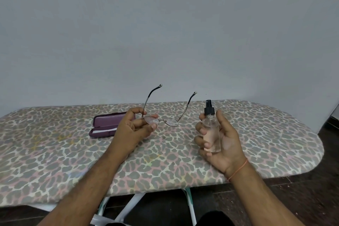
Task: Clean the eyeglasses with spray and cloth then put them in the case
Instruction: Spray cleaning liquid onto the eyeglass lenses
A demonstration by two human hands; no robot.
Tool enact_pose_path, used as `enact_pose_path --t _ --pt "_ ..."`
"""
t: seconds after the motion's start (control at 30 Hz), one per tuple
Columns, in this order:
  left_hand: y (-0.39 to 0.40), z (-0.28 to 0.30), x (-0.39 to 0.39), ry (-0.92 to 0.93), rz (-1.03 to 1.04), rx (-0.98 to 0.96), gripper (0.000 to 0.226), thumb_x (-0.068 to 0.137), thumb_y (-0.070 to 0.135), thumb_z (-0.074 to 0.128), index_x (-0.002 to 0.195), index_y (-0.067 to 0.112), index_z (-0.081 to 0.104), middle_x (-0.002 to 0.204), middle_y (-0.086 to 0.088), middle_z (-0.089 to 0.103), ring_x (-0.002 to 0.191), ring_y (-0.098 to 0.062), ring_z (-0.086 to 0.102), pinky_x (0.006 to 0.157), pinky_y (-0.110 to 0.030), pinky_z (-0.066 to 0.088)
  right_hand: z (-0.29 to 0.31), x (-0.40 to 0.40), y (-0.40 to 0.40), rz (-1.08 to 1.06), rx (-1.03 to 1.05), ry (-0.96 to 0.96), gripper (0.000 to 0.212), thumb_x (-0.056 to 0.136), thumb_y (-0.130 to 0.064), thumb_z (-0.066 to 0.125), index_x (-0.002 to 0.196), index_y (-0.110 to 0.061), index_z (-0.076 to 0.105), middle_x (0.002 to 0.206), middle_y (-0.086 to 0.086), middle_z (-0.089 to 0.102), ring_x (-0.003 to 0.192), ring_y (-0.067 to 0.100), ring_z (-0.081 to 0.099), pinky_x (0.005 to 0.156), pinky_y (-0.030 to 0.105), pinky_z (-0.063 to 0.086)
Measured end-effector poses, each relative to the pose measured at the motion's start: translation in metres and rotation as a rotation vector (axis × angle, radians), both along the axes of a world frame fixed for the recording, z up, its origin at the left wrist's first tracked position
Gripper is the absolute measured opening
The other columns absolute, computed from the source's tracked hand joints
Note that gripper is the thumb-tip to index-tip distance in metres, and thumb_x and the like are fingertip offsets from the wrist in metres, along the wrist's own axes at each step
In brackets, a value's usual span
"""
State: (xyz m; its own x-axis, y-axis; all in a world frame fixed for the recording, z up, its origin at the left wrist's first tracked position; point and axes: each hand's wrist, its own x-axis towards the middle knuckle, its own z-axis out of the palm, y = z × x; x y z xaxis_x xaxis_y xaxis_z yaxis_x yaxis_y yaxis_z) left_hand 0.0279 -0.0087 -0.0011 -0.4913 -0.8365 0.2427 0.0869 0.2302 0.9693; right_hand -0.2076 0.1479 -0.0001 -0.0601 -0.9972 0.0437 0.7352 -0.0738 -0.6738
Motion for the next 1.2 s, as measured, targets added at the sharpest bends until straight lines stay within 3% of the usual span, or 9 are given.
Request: enact_pose_path --t 0.2,0.27,0.43,0.57,0.67,0.83,1.0,1.1,1.2 --pt "0.0 0.0 0.001 0.009 -0.011 -0.003 0.045 0.09 -0.007 0.078 0.115 0.019 0.05 0.117 -0.007 0.084 0.095 -0.021 0.082 0.071 -0.027 0.063 0.01 0.016 -0.001 0.036 0.029 0.081 0.045 0.107 -0.058 0.046 0.107 -0.02 0.07 0.09 0.008 0.063 0.055 0.019 0.057 0.048 0.029 0.051" --pt "0.001 0.0 0.001 -0.006 -0.008 -0.015 0.045 0.09 -0.007 0.079 0.113 0.018 0.05 0.117 -0.007 0.084 0.091 -0.018 0.082 0.072 -0.027 0.063 0.016 0.024 -0.004 0.022 0.083 0.199 0.043 0.103 -0.059 0.053 0.106 -0.019 0.068 0.086 0.008 0.064 0.058 0.019 0.058 0.052 0.029 0.05" --pt "0.002 -0.001 0.004 -0.029 0.01 -0.074 0.047 0.087 -0.001 0.085 0.113 0.016 0.05 0.122 -0.005 0.083 0.096 -0.033 0.078 0.085 -0.049 0.063 0.029 0.054 -0.016 -0.113 0.186 0.603 0.06 0.095 -0.075 0.06 0.111 -0.02 0.073 0.085 0.011 0.064 0.065 0.027 0.06 0.066 0.04 0.053" --pt "0.007 -0.002 0.002 -0.045 0.058 -0.133 0.046 0.085 -0.004 0.087 0.106 0.017 0.053 0.105 0.01 0.085 0.077 0.001 0.075 0.069 -0.019 0.058 0.045 0.075 -0.025 -0.233 0.301 0.788 0.074 0.091 -0.086 0.046 0.084 -0.02 0.079 0.072 0.009 0.068 0.057 0.026 0.063 0.055 0.03 0.054" --pt "0.008 -0.002 0.002 -0.044 0.079 -0.179 0.048 0.082 0.001 0.091 0.105 0.024 0.056 0.113 0.008 0.084 0.098 -0.004 0.078 0.073 -0.018 0.059 0.051 0.083 -0.032 -0.343 0.333 0.882 0.082 0.088 -0.091 0.044 0.069 -0.019 0.077 0.062 0.008 0.066 0.051 0.025 0.06 0.046 0.025 0.043" --pt "0.009 -0.002 0.003 -0.031 0.093 -0.209 0.043 0.083 0.002 0.091 0.103 0.02 0.057 0.123 0.009 0.082 0.089 -0.004 0.077 0.061 -0.02 0.058 0.051 0.085 -0.042 -0.428 0.356 1.002 0.094 0.087 -0.089 0.047 0.073 0.001 0.072 0.053 0.006 0.062 0.047 0.025 0.057 0.05 0.029 0.038" --pt "0.012 -0.001 0.002 -0.016 0.092 -0.178 0.042 0.082 0.0 0.091 0.102 0.016 0.058 0.118 0.014 0.082 0.059 0.001 0.068 0.05 -0.013 0.05 0.042 0.085 -0.045 -0.454 0.337 1.126 0.089 0.092 -0.079 0.05 0.073 0.006 0.069 0.051 0.009 0.062 0.044 0.023 0.056 0.053 0.031 0.043" --pt "0.012 -0.001 0.003 -0.017 0.093 -0.191 0.043 0.081 0.002 0.092 0.101 0.018 0.059 0.119 0.015 0.082 0.072 -0.001 0.075 0.055 -0.017 0.055 0.038 0.083 -0.046 -0.465 0.331 1.162 0.09 0.089 -0.082 0.049 0.07 0.004 0.069 0.056 0.017 0.066 0.044 0.023 0.057 0.058 0.036 0.049" --pt "0.011 -0.001 0.003 -0.004 0.092 -0.202 0.043 0.081 0.0 0.092 0.101 0.018 0.058 0.122 0.012 0.081 0.089 -0.003 0.08 0.06 -0.02 0.06 0.034 0.082 -0.048 -0.461 0.344 1.184 0.085 0.087 -0.081 0.048 0.066 -0.002 0.071 0.052 0.008 0.064 0.046 0.021 0.057 0.066 0.04 0.053"
